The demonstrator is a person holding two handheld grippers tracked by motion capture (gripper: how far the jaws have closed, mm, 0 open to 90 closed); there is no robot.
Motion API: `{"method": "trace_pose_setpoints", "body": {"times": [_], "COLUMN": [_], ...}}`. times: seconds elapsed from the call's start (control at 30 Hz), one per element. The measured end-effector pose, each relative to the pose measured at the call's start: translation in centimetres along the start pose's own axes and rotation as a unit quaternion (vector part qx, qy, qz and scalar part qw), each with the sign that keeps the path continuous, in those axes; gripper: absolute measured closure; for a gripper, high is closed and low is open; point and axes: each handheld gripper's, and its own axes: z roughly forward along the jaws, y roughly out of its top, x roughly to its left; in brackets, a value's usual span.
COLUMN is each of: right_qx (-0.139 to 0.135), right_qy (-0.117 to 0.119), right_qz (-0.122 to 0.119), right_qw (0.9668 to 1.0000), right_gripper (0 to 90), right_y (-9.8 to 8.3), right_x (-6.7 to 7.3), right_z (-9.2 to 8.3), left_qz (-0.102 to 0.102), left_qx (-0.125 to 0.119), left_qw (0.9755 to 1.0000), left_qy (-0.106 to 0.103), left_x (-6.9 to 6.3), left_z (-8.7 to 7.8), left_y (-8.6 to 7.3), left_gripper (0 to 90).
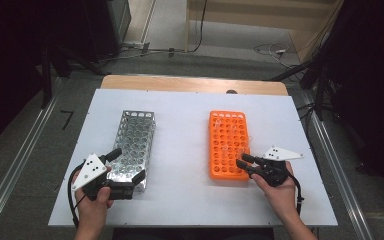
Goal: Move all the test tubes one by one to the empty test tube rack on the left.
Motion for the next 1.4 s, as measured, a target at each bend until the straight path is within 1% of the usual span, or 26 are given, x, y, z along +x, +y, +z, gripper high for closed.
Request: {"method": "trace_pose_setpoints", "body": {"times": [0.07, 0.13, 0.17, 0.23, 0.3, 0.37, 0.57, 0.67, 0.77, 0.83, 0.9, 0.97, 1.0, 1.03, 1.1, 1.13, 1.17, 1.2, 1.23, 1.27, 1.3, 1.33, 1.4], "right_qx": [0.002, 0.001, 0.0, 0.0, 0.003, 0.0, 0.0, -0.008, -0.021, -0.03, -0.04, -0.053, -0.053, -0.062, -0.066, -0.068, -0.072, -0.072, -0.073, -0.072, -0.072, -0.071, -0.072], "right_qy": [-0.004, -0.017, -0.018, -0.018, -0.023, -0.027, -0.03, -0.021, -0.02, -0.023, -0.023, -0.023, -0.023, -0.024, -0.022, -0.021, -0.015, -0.015, -0.007, -0.003, -0.003, 0.005, 0.013], "right_qz": [-0.004, -0.009, -0.01, -0.009, -0.012, -0.012, -0.014, -0.013, -0.011, -0.013, -0.013, -0.014, -0.014, -0.019, -0.02, -0.021, -0.023, -0.023, -0.025, -0.029, -0.029, -0.032, -0.035], "right_qw": [1.0, 0.9998, 0.9998, 0.9998, 0.9997, 0.9996, 0.9995, 0.9997, 0.9995, 0.9992, 0.9988, 0.9982, 0.9982, 0.9976, 0.9974, 0.9973, 0.9971, 0.9971, 0.997, 0.997, 0.997, 0.9969, 0.9967], "right_gripper": [62.1, 63.3, 65.4, 66.6, 69.1, 72.4, 74.0, 74.1, 74.1, 74.2, 74.2, 74.2, 74.2, 74.2, 74.1, 74.2, 74.2, 74.2, 74.2, 74.2, 74.2, 74.2, 74.2], "right_y": [0.0, -0.1, -0.1, -0.1, -0.2, -0.3, -0.2, -0.2, 0.0, 0.2, 0.4, 0.6, 0.6, 0.8, 1.0, 1.1, 1.3, 1.3, 1.5, 1.6, 1.6, 1.7, 1.8], "right_x": [0.1, 0.3, 0.4, 0.5, 0.5, 0.6, 0.6, 0.5, 0.5, 0.5, 0.6, 0.6, 0.6, 0.8, 0.8, 0.9, 1.2, 1.2, 1.7, 1.9, 1.9, 2.4, 2.9], "right_z": [0.2, 0.4, 0.5, 0.6, 0.8, 0.8, 0.8, 0.6, 0.1, -0.2, -0.7, -1.2, -1.2, -1.8, -2.0, -2.2, -2.6, -2.6, -2.8, -2.9, -2.9, -3.0, -3.1], "left_qz": [-0.001, -0.004, -0.005, -0.004, -0.004, -0.005, -0.003, -0.004, -0.005, -0.005, -0.009, -0.011, -0.011, -0.011, -0.012, -0.009, -0.01, -0.011, -0.009, -0.012, -0.012, -0.012, -0.011], "left_qx": [-0.001, -0.002, -0.003, -0.002, -0.002, -0.001, 0.005, 0.004, 0.006, 0.011, 0.011, 0.01, 0.011, 0.012, 0.013, 0.015, 0.014, 0.014, 0.014, 0.014, 0.014, 0.016, 0.016], "left_qw": [1.0, 1.0, 1.0, 1.0, 1.0, 1.0, 1.0, 1.0, 1.0, 0.9999, 0.9999, 0.9998, 0.9998, 0.9998, 0.9997, 0.9997, 0.9997, 0.9997, 0.9996, 0.9995, 0.9995, 0.9994, 0.9994], "left_qy": [0.0, -0.001, -0.002, -0.003, -0.003, -0.004, -0.001, 0.001, 0.002, -0.002, -0.009, -0.012, -0.011, -0.012, -0.015, -0.016, -0.018, -0.019, -0.021, -0.025, -0.025, -0.028, -0.029], "left_x": [0.0, -0.1, -0.1, -0.3, -0.3, -0.5, -1.0, -1.2, -1.5, -1.6, -1.6, -1.7, -1.7, -1.8, -2.0, -2.0, -2.1, -2.3, -2.3, -2.5, -2.5, -2.8, -2.9], "left_z": [0.0, 0.1, 0.1, 0.1, 0.1, 0.2, 0.7, 0.8, 0.9, 1.1, 1.2, 1.2, 1.2, 1.2, 1.3, 1.3, 1.3, 1.4, 1.4, 1.6, 1.6, 1.7, 1.8], "left_y": [0.0, 0.1, 0.1, 0.1, 0.1, 0.2, 0.3, 0.4, 0.5, 0.5, 0.5, 0.5, 0.5, 0.6, 0.6, 0.6, 0.7, 0.7, 0.7, 0.8, 0.8, 0.8, 0.8], "left_gripper": [0.0, 0.0, 0.0, 0.0, 0.0, 0.0, 2.5, 4.0, 4.9, 4.9, 4.9, 4.9, 4.9, 4.7, 4.5, 4.5, 4.3, 4.3, 4.3, 4.3, 4.3, 4.3, 4.3]}}
